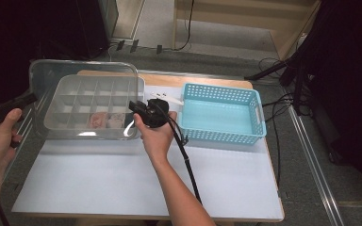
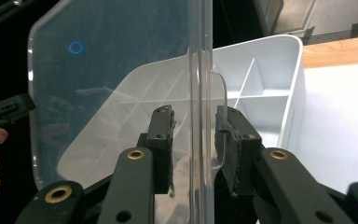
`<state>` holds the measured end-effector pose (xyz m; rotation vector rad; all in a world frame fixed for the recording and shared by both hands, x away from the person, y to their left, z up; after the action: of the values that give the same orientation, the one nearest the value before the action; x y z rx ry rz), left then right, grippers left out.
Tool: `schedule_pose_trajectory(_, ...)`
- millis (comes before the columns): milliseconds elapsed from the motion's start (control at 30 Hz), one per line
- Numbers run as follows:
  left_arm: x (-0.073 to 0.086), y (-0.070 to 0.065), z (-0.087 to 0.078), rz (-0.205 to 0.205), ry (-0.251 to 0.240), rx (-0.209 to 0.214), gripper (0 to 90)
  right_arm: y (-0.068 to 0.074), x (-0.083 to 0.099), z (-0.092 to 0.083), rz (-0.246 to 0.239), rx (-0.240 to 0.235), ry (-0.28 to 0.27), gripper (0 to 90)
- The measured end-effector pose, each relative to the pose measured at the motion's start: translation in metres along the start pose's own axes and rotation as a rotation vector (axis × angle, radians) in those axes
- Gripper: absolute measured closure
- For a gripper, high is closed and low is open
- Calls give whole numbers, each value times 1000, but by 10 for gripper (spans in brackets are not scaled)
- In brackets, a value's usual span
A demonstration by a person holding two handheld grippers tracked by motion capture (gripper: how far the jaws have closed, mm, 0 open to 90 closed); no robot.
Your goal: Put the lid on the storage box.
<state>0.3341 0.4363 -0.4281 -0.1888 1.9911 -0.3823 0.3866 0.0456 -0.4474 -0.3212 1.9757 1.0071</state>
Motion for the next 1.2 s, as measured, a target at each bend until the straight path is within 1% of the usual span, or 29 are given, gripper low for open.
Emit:
schedule_pose_trajectory(100,-6,1,13,-1,15,-3,669,-5,-5,7,26,19,15,671)
schedule_pose_trajectory(133,-8,1,17,-2,19,-5,668,-7,-6,10,24,25,18,667)
schedule_pose_trajectory(167,-9,2,20,9,23,-11,668,-9,-8,13,30,30,25,665)
schedule_pose_trajectory(200,-10,2,24,9,28,-14,668,-11,-9,15,39,30,30,665)
schedule_pose_trajectory(233,-10,3,28,7,30,-16,668,-13,-10,18,58,32,42,663)
schedule_pose_trajectory(300,-9,6,35,4,43,-19,668,-18,-12,23,69,33,49,658)
schedule_pose_trajectory(400,-6,9,46,-15,61,-21,667,-23,-14,29,85,49,55,650)
schedule_pose_trajectory(467,-4,11,52,-26,79,-18,667,-26,-16,33,89,59,57,647)
schedule_pose_trajectory(567,0,15,62,-31,113,-18,666,-31,-19,38,94,73,74,640)
schedule_pose_trajectory(633,2,18,68,-47,131,-18,667,-35,-17,42,105,79,84,628)
schedule_pose_trajectory(700,5,20,73,-46,149,-35,667,-40,-14,47,119,88,97,612)
schedule_pose_trajectory(733,7,20,75,-40,152,-47,667,-42,-12,49,118,95,99,604)
schedule_pose_trajectory(767,8,20,77,-36,156,-69,668,-43,-11,51,114,104,105,595)
schedule_pose_trajectory(800,8,21,78,-15,146,-105,692,-43,-9,53,102,111,98,589)
schedule_pose_trajectory(833,8,21,79,-5,145,-123,731,-42,-9,54,83,119,95,579)
schedule_pose_trajectory(900,11,19,82,11,138,-136,725,-38,-8,55,21,162,90,551)
schedule_pose_trajectory(933,13,19,83,14,142,-140,710,-37,-8,55,-1,189,93,549)
schedule_pose_trajectory(967,14,19,85,11,148,-137,699,-37,-8,56,-24,198,92,547)
schedule_pose_trajectory(1033,15,22,85,-14,142,-113,692,-38,-8,56,-33,190,87,536)
schedule_pose_trajectory(1100,15,22,84,-11,138,-94,657,-37,-8,58,-62,193,83,506)
schedule_pose_trajectory(1133,15,22,83,-12,127,-89,643,-38,-7,58,-107,231,83,540)
schedule_pose_trajectory(1167,15,22,82,-11,122,-94,637,-38,-6,58,-150,271,95,514)
schedule_pose_trajectory(1200,15,22,82,-11,122,-94,636,-39,-6,58,-174,277,96,490)
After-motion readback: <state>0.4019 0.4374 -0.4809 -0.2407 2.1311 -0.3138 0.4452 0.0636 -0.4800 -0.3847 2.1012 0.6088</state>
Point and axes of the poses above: each handheld gripper's, and its own axes: z roughly forward along the jaws, x roughly out of its underside, y roughly to its left, the point moved 3 cm from there along z, roughly forward along the jaws, and after that the axes turned 4 degrees about -x, right-handed, at the moved point
